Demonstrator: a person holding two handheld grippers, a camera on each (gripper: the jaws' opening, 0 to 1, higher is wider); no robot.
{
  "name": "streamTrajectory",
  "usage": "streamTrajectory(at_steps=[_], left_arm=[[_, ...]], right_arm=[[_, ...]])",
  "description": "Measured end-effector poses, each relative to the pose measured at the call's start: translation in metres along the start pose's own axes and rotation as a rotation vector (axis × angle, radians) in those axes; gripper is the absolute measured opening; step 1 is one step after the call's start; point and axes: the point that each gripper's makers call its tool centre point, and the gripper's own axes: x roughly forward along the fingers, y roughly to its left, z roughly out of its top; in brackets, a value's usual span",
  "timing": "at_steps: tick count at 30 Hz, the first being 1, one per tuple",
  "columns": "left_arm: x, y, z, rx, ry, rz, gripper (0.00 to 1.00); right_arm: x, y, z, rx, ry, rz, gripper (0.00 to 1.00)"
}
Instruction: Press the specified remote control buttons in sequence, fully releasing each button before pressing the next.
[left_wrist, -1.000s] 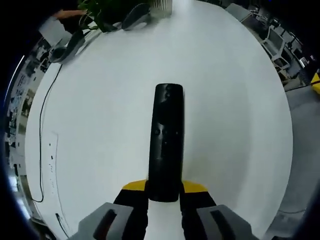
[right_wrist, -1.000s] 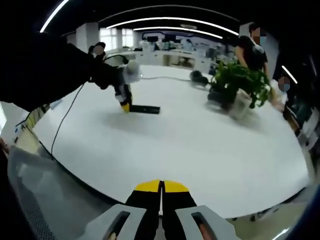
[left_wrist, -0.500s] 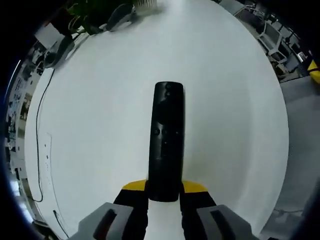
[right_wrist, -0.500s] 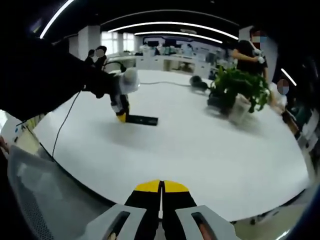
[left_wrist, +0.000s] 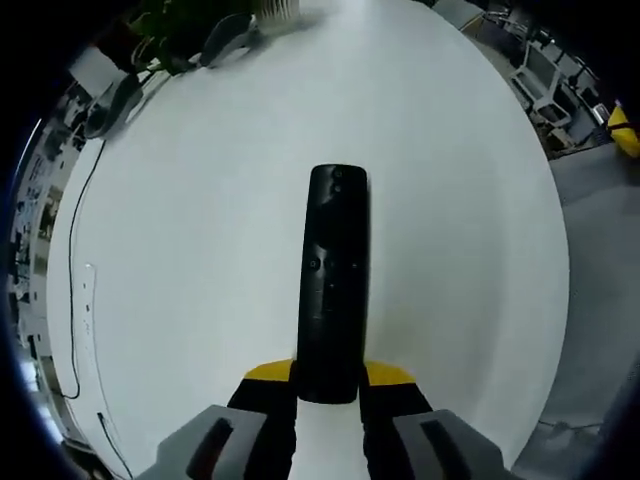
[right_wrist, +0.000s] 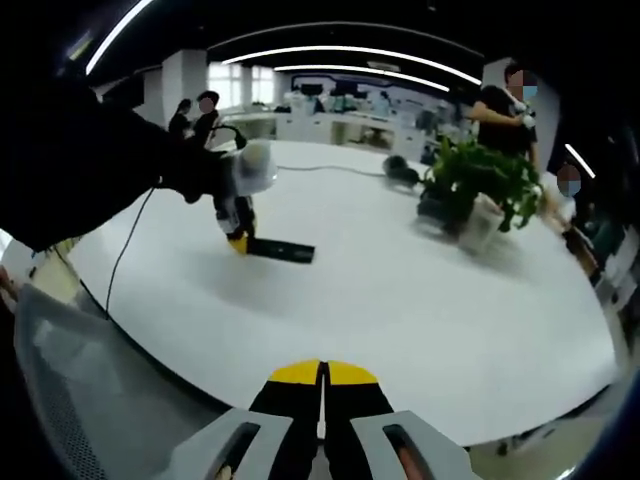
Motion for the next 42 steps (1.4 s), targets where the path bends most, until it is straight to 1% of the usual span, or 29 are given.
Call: streamTrajectory(at_steps=[9, 17, 25, 42], left_arm=[[-0.002, -0.016, -0.004, 0.007, 0.005, -0.007, 0.23], [-0.002, -0.028, -0.006, -0.012, -0.030, -0.007, 0.23], [-0.002, -0.041, -0.008, -0.006, -0.028, -0.007, 0.23], [-0.003, -0.076, -0.015, -0.014, -0.036, -0.005, 0.23]], right_arm=[[0.000, 0.000, 0.000, -0.004, -0.005, -0.002, 0.00], [0.000, 0.000, 0.001, -0.011, -0.008, -0.002, 0.00], [-0.001, 0.000, 0.002, -0.008, -0.015, -0.003, 0.00], [-0.005, 0.002, 0.009, 0.019, -0.061, 0.015, 0.00]])
